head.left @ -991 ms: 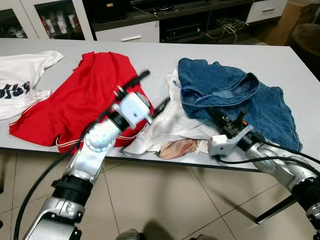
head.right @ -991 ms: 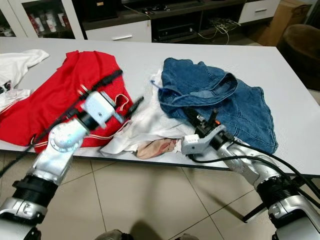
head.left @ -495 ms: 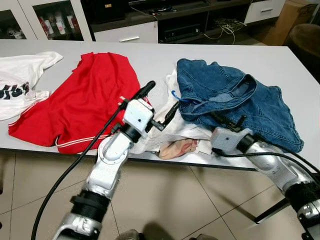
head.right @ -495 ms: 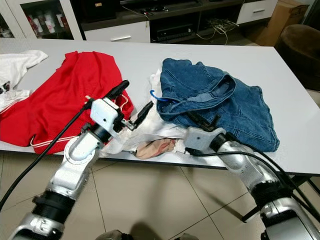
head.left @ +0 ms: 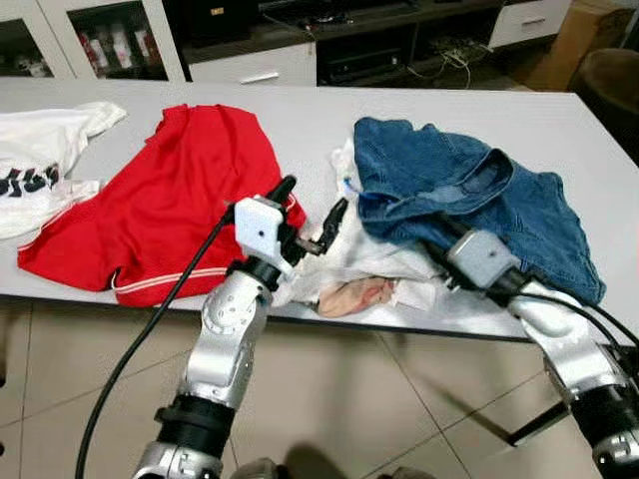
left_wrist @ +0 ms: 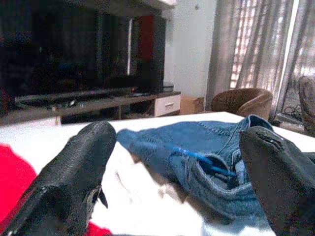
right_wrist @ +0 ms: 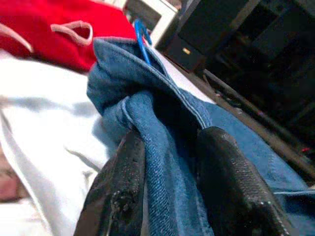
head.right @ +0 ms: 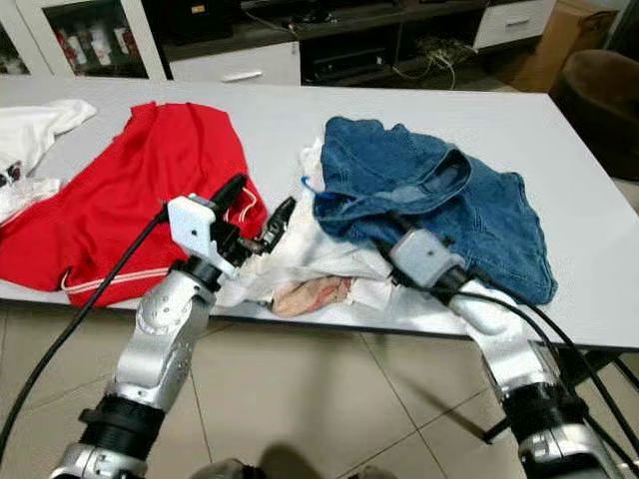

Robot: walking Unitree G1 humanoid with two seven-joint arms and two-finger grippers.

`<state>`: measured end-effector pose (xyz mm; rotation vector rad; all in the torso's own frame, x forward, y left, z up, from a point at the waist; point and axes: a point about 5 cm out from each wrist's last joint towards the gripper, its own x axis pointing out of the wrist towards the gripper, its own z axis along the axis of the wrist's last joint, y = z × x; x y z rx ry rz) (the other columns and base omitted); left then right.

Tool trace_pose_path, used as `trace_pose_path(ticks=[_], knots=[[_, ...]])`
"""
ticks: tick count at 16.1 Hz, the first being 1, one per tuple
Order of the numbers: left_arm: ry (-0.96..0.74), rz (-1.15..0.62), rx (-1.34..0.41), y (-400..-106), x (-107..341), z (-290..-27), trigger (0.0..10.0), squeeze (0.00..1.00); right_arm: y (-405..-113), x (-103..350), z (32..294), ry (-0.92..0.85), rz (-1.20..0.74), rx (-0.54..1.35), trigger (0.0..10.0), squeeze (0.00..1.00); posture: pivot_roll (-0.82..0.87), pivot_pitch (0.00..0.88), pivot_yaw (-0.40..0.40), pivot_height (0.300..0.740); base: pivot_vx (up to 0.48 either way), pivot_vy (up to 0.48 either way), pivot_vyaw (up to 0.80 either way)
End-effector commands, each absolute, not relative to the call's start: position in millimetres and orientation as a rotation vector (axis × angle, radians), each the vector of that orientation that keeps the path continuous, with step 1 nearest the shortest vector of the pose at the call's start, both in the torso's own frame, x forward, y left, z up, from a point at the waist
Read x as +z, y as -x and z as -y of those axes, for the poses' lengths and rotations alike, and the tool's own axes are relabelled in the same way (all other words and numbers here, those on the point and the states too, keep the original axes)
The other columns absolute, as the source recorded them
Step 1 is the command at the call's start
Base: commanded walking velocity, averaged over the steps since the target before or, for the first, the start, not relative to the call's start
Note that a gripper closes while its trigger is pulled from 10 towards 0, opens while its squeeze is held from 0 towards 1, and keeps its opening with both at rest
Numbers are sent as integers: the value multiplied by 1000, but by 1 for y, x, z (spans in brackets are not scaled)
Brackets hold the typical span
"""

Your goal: Hang hanger

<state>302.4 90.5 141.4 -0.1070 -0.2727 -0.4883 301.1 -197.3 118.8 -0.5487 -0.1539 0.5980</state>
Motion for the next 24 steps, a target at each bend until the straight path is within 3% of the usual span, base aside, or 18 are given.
trace_pose_path(ticks=[1,5,8,15,24], knots=[[134,257,-468,-302,140,-93,10000,0,-300,127,198,502,171,617,10000,0,-73,0,42,740,0,0,0],[187,229,-405,-304,138,-99,10000,0,-299,132,205,475,154,594,10000,0,-78,0,34,740,0,0,0],[186,223,-393,-303,137,-99,10000,0,-304,137,210,430,145,515,10000,0,-76,0,30,740,0,0,794],[170,214,-389,-301,135,-99,10000,0,-321,147,231,350,121,283,10000,0,-73,0,28,740,0,0,0],[133,203,-378,-302,133,-97,10000,0,-321,157,243,310,102,296,10000,0,-83,1,25,740,0,-191,0]])
